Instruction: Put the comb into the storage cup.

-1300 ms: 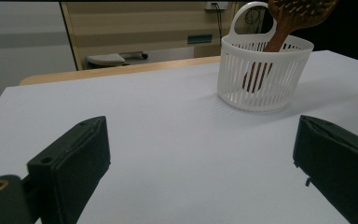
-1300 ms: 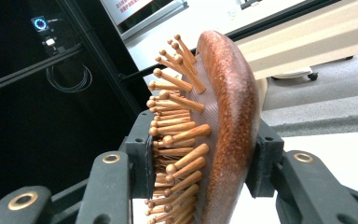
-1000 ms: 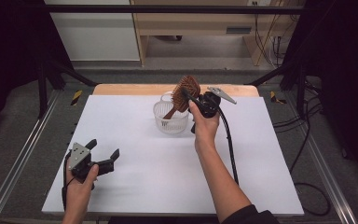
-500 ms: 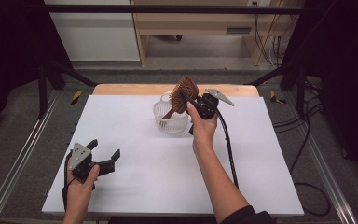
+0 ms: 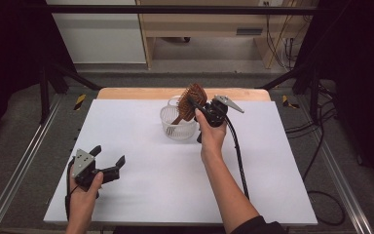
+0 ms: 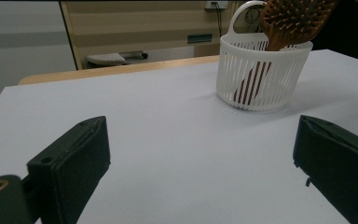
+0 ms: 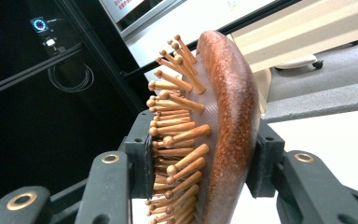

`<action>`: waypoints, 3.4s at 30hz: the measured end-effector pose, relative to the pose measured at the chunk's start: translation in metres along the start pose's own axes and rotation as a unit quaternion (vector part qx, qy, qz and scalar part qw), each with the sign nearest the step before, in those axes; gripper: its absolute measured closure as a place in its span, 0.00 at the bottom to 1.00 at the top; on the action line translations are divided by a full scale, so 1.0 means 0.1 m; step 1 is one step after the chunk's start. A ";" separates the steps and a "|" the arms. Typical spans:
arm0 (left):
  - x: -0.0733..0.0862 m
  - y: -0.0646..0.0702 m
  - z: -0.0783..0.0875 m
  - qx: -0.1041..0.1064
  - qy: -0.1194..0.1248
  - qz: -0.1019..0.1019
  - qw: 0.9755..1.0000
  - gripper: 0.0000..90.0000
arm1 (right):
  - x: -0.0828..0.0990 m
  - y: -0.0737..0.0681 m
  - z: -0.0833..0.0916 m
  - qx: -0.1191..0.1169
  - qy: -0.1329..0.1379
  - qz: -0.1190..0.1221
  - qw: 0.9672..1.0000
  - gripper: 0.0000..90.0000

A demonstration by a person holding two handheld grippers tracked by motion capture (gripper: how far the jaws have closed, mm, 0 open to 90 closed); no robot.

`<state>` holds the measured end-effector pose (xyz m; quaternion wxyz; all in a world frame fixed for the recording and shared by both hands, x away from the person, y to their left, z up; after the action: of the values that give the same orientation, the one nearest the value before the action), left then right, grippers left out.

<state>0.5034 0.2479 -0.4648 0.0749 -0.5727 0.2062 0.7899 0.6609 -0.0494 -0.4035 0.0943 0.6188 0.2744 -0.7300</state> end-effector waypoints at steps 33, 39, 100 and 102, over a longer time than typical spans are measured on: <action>0.01 0.00 -0.01 0.001 -0.003 -0.001 1.000 0.04 | 0.05 0.11 0.06 -0.012 -0.009 -0.007 1.000 0.57; 0.01 0.01 -0.01 0.001 -0.003 -0.001 1.000 0.04 | 0.07 0.16 0.08 -0.016 -0.013 -0.015 1.000 0.56; 0.01 -0.12 0.02 -0.020 0.009 0.012 1.000 0.04 | 0.14 0.20 0.13 -0.044 -0.052 0.018 0.997 0.51; 0.01 -0.13 0.03 -0.021 0.010 0.013 1.000 0.04 | 0.14 0.20 0.13 -0.046 -0.053 0.021 0.997 0.50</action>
<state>0.5052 0.2604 -0.4681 0.0505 -0.5795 0.1972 0.7891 0.6559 -0.0701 -0.4212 0.1525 0.5799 0.2887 -0.7464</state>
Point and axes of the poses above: each handheld gripper's, and its own axes: z roughly backward along the jaws, x roughly out of its underside, y roughly to its right, the point moved 8 cm from there along -z, roughly forward along the jaws, and after that the axes turned 13 degrees about z, right-handed, at the moved point
